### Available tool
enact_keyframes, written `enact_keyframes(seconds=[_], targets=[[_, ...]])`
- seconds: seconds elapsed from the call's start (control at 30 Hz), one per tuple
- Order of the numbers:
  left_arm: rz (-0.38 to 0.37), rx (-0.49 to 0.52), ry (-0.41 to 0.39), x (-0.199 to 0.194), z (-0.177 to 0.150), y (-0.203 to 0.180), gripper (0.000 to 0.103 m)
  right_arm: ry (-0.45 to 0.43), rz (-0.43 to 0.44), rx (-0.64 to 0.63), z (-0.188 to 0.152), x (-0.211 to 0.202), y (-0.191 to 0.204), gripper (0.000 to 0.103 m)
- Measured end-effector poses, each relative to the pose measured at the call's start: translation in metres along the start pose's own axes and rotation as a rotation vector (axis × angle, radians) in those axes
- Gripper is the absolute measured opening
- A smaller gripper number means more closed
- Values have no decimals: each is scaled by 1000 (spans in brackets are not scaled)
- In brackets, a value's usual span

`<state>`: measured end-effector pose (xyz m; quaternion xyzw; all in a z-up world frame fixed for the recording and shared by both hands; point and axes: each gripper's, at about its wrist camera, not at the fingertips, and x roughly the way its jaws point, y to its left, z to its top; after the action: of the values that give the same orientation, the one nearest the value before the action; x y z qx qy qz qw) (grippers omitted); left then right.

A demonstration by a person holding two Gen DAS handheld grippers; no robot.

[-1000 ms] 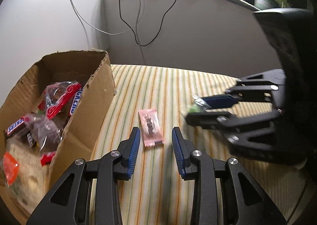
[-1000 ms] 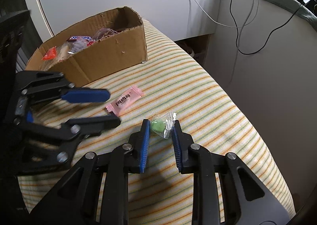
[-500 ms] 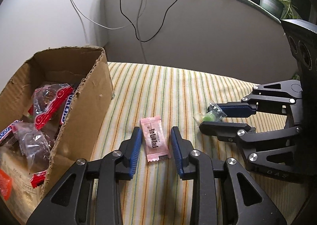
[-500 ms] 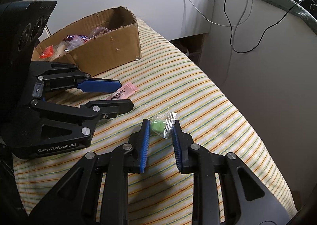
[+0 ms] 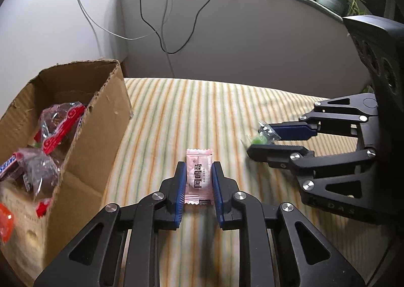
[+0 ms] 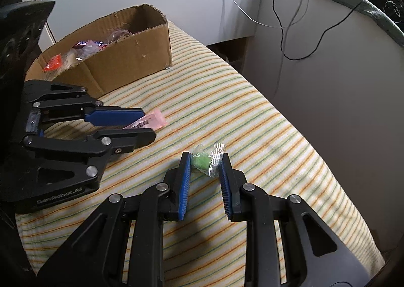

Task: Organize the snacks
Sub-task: 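Grasp the pink candy packet with the left gripper while the right grasps the green sweet, then carry both sweets over the box and open both grippers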

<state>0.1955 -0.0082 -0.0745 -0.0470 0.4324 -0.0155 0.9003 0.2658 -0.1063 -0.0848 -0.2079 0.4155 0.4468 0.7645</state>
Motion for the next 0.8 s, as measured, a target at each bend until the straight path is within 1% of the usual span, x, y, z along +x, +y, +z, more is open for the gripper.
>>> enact_keyframes(seconds=[0.2,0.43,0.8], targets=[[-35,16,-25,-20,-8,-5,18,-1,-6,55,-7,-13,3,23],[-69,20,-85,-52,-12,2,18,-27,-27,94,-15,-40,16,23],[-88,26,-172,-104,-32,9,18,-82,-51,117,-14,-76,61,23]])
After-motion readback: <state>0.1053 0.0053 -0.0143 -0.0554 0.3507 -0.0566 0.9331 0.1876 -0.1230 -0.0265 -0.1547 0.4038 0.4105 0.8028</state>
